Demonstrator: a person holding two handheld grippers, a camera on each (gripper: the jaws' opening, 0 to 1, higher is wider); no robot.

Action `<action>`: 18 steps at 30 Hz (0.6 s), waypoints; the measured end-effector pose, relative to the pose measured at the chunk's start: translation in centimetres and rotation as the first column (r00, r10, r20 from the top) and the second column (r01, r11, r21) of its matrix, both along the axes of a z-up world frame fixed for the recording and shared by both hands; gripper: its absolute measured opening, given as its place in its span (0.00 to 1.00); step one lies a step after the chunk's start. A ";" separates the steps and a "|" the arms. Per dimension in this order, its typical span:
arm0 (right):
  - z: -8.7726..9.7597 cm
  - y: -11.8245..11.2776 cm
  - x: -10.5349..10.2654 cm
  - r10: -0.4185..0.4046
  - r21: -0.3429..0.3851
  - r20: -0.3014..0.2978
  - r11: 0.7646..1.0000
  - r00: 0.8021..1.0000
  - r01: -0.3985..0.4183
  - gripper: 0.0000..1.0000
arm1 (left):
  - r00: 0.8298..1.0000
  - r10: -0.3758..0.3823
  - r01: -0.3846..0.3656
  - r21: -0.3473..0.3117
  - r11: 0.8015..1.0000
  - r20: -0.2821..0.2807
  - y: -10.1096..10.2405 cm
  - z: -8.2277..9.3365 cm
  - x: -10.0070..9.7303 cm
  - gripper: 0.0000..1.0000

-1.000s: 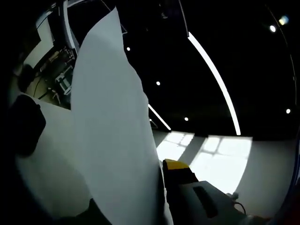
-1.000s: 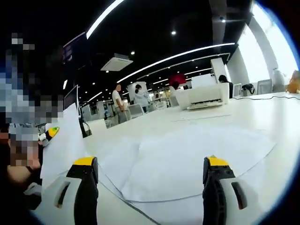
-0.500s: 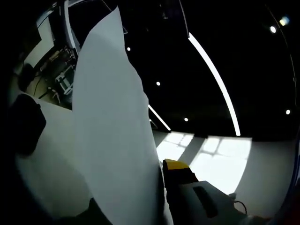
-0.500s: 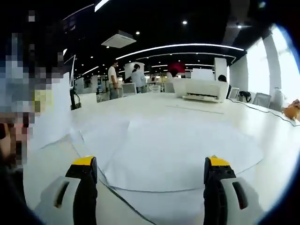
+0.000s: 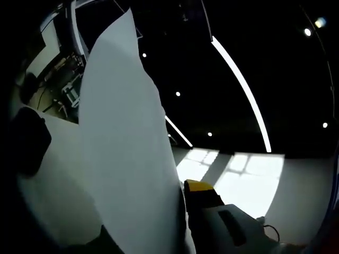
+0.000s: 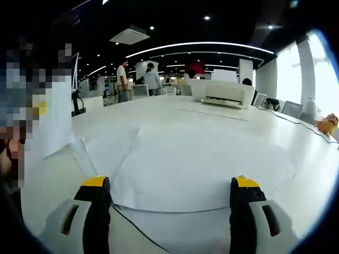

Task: Organize the stack of printing papers by aligning and flattening the scattered papers on the table

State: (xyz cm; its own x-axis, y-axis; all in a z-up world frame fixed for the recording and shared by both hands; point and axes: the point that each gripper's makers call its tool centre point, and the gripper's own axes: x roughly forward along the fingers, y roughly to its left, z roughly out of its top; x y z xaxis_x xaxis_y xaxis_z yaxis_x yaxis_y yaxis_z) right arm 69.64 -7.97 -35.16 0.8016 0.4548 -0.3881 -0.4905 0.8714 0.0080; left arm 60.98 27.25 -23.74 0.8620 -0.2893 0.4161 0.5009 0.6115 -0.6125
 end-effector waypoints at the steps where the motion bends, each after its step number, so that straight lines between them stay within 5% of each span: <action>1: 0.0 0.0 0.0 0.000 0.000 0.001 1.000 1.000 0.000 0.89 | 1.000 0.000 0.000 0.001 1.000 0.000 0.0 0.0 0.0 0.08; 15: -0.2 -0.5 0.4 -0.011 0.005 0.002 1.000 1.000 0.011 0.81 | 1.000 0.001 -0.001 0.003 1.000 0.000 -0.1 0.0 -0.1 0.08; 18: -0.1 -1.6 0.8 -0.056 0.012 0.007 0.998 0.998 0.056 0.66 | 1.000 0.001 -0.001 0.001 1.000 0.000 0.0 0.0 0.0 0.08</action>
